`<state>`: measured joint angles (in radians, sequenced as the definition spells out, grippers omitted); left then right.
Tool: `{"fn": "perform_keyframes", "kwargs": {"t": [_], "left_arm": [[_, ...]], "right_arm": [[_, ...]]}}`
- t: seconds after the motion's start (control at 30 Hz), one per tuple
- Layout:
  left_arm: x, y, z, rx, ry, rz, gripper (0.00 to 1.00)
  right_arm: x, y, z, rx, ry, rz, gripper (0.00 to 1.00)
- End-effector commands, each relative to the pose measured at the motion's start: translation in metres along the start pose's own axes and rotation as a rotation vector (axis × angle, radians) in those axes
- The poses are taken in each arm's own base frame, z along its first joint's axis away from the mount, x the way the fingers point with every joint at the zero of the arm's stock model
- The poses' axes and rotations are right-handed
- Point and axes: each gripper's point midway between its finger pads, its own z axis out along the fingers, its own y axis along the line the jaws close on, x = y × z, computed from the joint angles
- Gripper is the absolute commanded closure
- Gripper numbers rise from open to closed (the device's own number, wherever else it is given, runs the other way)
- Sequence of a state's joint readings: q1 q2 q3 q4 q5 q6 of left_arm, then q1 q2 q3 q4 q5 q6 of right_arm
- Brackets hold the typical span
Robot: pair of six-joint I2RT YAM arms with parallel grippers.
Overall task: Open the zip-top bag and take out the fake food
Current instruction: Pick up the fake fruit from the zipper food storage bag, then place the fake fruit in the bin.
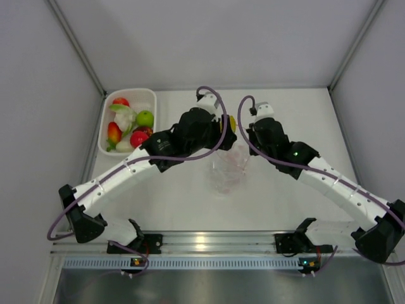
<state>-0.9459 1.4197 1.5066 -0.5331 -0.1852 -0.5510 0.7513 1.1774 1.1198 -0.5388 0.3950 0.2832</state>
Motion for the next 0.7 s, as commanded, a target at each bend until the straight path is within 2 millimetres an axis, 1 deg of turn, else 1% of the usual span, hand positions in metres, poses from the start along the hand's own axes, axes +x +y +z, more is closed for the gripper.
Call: {"fn": "perform_keyframes", "kwargs": {"t": [0.0, 0.03, 0.1, 0.13, 0.2, 0.23, 0.27, 0.3, 0.33, 0.37, 0.4, 0.43, 0.47, 0.5, 0.53, 0.57, 0.6, 0.63, 0.67], "left_arm": [[-0.042, 0.035, -0.019, -0.128, -0.168, -0.02, 1.0], [-0.043, 0.046, -0.02, -0.158, -0.174, -0.032, 1.0], [-0.051, 0.067, -0.022, -0.208, -0.193, -0.047, 1.0], [-0.059, 0.09, -0.022, -0.267, -0.209, -0.059, 1.0], [-0.065, 0.118, -0.024, -0.352, -0.218, -0.069, 1.0], [-0.073, 0.139, -0.026, -0.405, -0.234, -0.076, 1.0], [-0.077, 0.15, -0.027, -0.431, -0.241, -0.08, 1.0], [-0.082, 0.172, -0.027, -0.487, -0.249, -0.094, 1.0], [-0.085, 0.183, -0.027, -0.514, -0.251, -0.096, 1.0], [-0.087, 0.194, -0.022, -0.538, -0.244, -0.103, 1.0], [-0.091, 0.216, -0.024, -0.571, -0.246, -0.129, 1.0], [-0.096, 0.227, -0.024, -0.595, -0.25, -0.136, 1.0], [-0.094, 0.245, -0.016, -0.631, -0.23, -0.145, 1.0], [-0.103, 0.266, -0.02, -0.657, -0.243, -0.176, 1.0], [-0.105, 0.278, -0.018, -0.664, -0.236, -0.193, 1.0], [-0.101, 0.298, -0.01, -0.692, -0.212, -0.212, 1.0], [-0.113, 0.319, -0.016, -0.718, -0.233, -0.24, 1.0], [-0.115, 0.33, -0.015, -0.726, -0.229, -0.252, 1.0], [-0.11, 0.347, -0.006, -0.739, -0.204, -0.271, 1.0]], "right_arm": [[-0.022, -0.013, -0.006, 0.019, -0.076, 0.061, 1.0], [-0.022, -0.016, -0.006, 0.025, -0.074, 0.065, 1.0], [-0.022, -0.024, -0.009, 0.035, -0.077, 0.069, 1.0], [-0.023, -0.027, -0.011, 0.042, -0.079, 0.072, 1.0], [-0.024, -0.033, -0.013, 0.046, -0.083, 0.074, 1.0], [-0.025, -0.034, -0.014, 0.047, -0.086, 0.071, 1.0], [-0.024, -0.035, -0.015, 0.048, -0.085, 0.069, 1.0], [-0.023, -0.036, -0.015, 0.05, -0.083, 0.068, 1.0], [-0.023, -0.037, -0.015, 0.05, -0.083, 0.063, 1.0], [-0.023, -0.037, -0.014, 0.047, -0.087, 0.066, 1.0], [-0.023, -0.038, -0.014, 0.046, -0.088, 0.065, 1.0], [-0.024, -0.039, -0.014, 0.05, -0.093, 0.065, 1.0], [-0.024, -0.04, -0.013, 0.051, -0.105, 0.073, 1.0], [-0.025, -0.041, -0.013, 0.052, -0.112, 0.078, 1.0], [-0.024, -0.042, -0.013, 0.051, -0.112, 0.081, 1.0], [-0.024, -0.043, -0.013, 0.049, -0.113, 0.083, 1.0], [-0.024, -0.043, -0.013, 0.047, -0.115, 0.084, 1.0], [-0.024, -0.042, -0.012, 0.045, -0.116, 0.085, 1.0], [-0.022, -0.042, -0.012, 0.042, -0.112, 0.084, 1.0]]}}
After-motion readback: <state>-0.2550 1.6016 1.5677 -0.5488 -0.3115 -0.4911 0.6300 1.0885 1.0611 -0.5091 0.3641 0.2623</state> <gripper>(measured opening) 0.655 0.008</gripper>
